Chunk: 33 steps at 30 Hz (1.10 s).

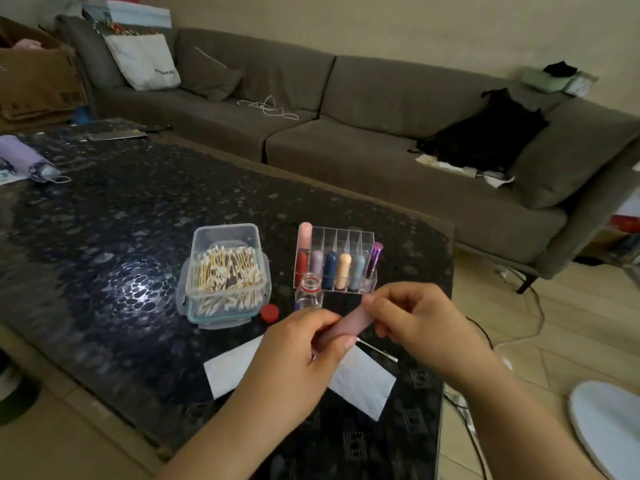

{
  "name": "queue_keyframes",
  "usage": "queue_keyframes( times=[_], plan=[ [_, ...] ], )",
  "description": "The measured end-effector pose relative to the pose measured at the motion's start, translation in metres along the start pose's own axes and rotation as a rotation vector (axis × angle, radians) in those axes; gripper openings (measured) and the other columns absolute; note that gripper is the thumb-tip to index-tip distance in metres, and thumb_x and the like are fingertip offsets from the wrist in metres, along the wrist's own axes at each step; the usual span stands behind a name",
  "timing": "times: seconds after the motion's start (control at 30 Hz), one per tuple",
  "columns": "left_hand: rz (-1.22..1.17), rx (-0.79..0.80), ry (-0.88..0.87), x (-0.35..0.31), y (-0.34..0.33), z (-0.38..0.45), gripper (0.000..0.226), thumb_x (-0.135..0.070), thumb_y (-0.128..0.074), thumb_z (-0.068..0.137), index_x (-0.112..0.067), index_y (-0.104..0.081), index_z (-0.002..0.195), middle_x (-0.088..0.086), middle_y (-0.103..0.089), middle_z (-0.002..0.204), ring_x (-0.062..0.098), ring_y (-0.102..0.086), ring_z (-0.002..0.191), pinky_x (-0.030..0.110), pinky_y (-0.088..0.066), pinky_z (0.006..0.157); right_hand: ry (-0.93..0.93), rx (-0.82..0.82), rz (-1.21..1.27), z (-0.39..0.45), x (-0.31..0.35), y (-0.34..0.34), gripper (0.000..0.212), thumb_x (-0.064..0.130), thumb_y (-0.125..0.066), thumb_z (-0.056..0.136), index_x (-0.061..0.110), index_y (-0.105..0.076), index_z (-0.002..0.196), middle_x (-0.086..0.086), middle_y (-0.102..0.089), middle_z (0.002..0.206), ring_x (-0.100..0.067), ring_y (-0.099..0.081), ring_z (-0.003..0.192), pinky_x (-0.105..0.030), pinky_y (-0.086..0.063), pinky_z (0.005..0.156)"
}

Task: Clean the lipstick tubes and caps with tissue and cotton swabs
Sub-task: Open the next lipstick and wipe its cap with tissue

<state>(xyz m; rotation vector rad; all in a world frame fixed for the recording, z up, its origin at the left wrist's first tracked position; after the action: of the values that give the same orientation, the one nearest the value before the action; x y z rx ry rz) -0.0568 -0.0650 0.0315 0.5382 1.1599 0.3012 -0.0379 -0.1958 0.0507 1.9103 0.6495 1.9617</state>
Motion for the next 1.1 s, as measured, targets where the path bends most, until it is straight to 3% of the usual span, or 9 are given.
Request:
queue_keyframes(
  times=[0.23,0.47,0.53,0.63,0.7,0.8,0.93,1.03,1.1],
  plan=[
    [-0.129,-0.035,0.098,0.014,0.01,-0.003,0.01,-0.039,-0.057,0.085,-0.034,-0.063,0.092,-0.011,-0.065,0.081,0.004,-0.061,0.077,0.023,-0.048,0.066,0.043,-0.03,0.123,0.01,0.004,-0.009,0.028,0.028,-0.06,0.087,0.016,-0.069,0.063,0.005,-0.051,0.047,-0.007,-0.041,0.044,-0.015,-0.035,0.042],
    [-0.115,-0.082,0.197,0.031,0.018,0.0,0.013,-0.041,-0.056,0.088,-0.033,-0.064,0.091,-0.007,-0.064,0.076,0.005,-0.058,0.072,0.019,-0.045,0.061,-0.096,-0.242,0.349,0.033,-0.04,0.039,0.03,0.023,-0.057,0.091,0.008,-0.069,0.068,0.004,-0.047,0.045,-0.007,-0.036,0.042,-0.014,-0.031,0.04],
    [-0.149,-0.089,0.226,0.034,0.02,0.0,0.017,-0.045,-0.054,0.086,-0.033,-0.064,0.091,-0.01,-0.063,0.075,0.002,-0.06,0.07,0.017,-0.048,0.062,-0.164,-0.155,0.281,0.039,-0.057,0.024,0.018,0.027,-0.064,0.085,0.012,-0.072,0.08,0.002,-0.063,0.06,-0.009,-0.053,0.054,-0.016,-0.045,0.051],
    [-0.314,-0.102,0.304,0.041,0.017,0.0,0.025,-0.051,-0.053,0.081,-0.031,-0.064,0.091,-0.015,-0.064,0.069,0.001,-0.062,0.065,0.013,-0.047,0.061,-0.279,-0.07,0.071,0.049,-0.089,-0.009,0.025,0.039,-0.072,0.076,0.021,-0.068,0.092,0.005,-0.071,0.08,-0.01,-0.068,0.074,-0.025,-0.057,0.069],
    [-0.459,-0.107,0.362,0.045,0.013,0.0,0.027,-0.047,-0.057,0.079,-0.029,-0.065,0.096,-0.016,-0.066,0.068,0.001,-0.062,0.062,0.013,-0.049,0.064,-0.275,-0.108,-0.107,0.056,-0.102,-0.016,0.022,0.039,-0.071,0.08,0.024,-0.063,0.093,0.007,-0.069,0.083,-0.009,-0.066,0.075,-0.023,-0.056,0.064],
    [-0.603,-0.104,0.387,0.046,0.007,0.0,0.04,-0.055,-0.061,0.063,-0.028,-0.069,0.092,-0.008,-0.07,0.075,0.007,-0.063,0.063,0.03,-0.055,0.075,-0.219,-0.13,-0.314,0.062,-0.108,-0.023,0.016,0.039,-0.067,0.085,0.028,-0.06,0.096,0.009,-0.063,0.09,-0.002,-0.058,0.074,-0.011,-0.043,0.056],
    [-0.786,-0.083,0.403,0.042,0.002,0.0,0.038,-0.054,-0.065,0.056,-0.027,-0.074,0.081,0.005,-0.071,0.081,0.01,-0.06,0.063,0.026,-0.053,0.066,-0.153,-0.108,-0.508,0.06,-0.109,-0.03,0.024,0.043,-0.061,0.087,0.026,-0.065,0.105,0.005,-0.055,0.105,-0.003,-0.05,0.08,-0.009,-0.037,0.063],
    [-0.906,-0.058,0.425,0.041,-0.004,0.0,0.037,-0.04,-0.064,0.063,-0.015,-0.073,0.089,0.007,-0.07,0.08,0.012,-0.057,0.06,0.022,-0.05,0.059,-0.12,-0.106,-0.516,0.056,-0.098,-0.026,0.044,0.043,-0.062,0.087,0.027,-0.056,0.127,0.006,-0.05,0.113,-0.003,-0.047,0.09,-0.009,-0.037,0.072],
    [-0.948,-0.046,0.432,0.04,-0.006,-0.001,0.036,-0.034,-0.061,0.068,-0.009,-0.072,0.092,0.006,-0.07,0.078,0.011,-0.056,0.059,0.021,-0.05,0.057,-0.042,-0.153,-0.347,0.049,-0.072,-0.017,0.04,0.042,-0.062,0.087,0.031,-0.057,0.125,0.01,-0.051,0.108,-0.002,-0.049,0.087,-0.008,-0.039,0.067]
  ],
)
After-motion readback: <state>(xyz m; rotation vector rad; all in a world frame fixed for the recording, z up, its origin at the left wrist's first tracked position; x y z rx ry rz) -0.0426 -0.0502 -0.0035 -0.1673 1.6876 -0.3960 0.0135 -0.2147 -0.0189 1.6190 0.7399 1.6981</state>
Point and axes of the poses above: each hand's wrist, its own z-axis towards the middle knuckle, its own y-axis out of the back of the hand, x = y × z, the point moved 10 cm from there along z, towards the middle knuckle
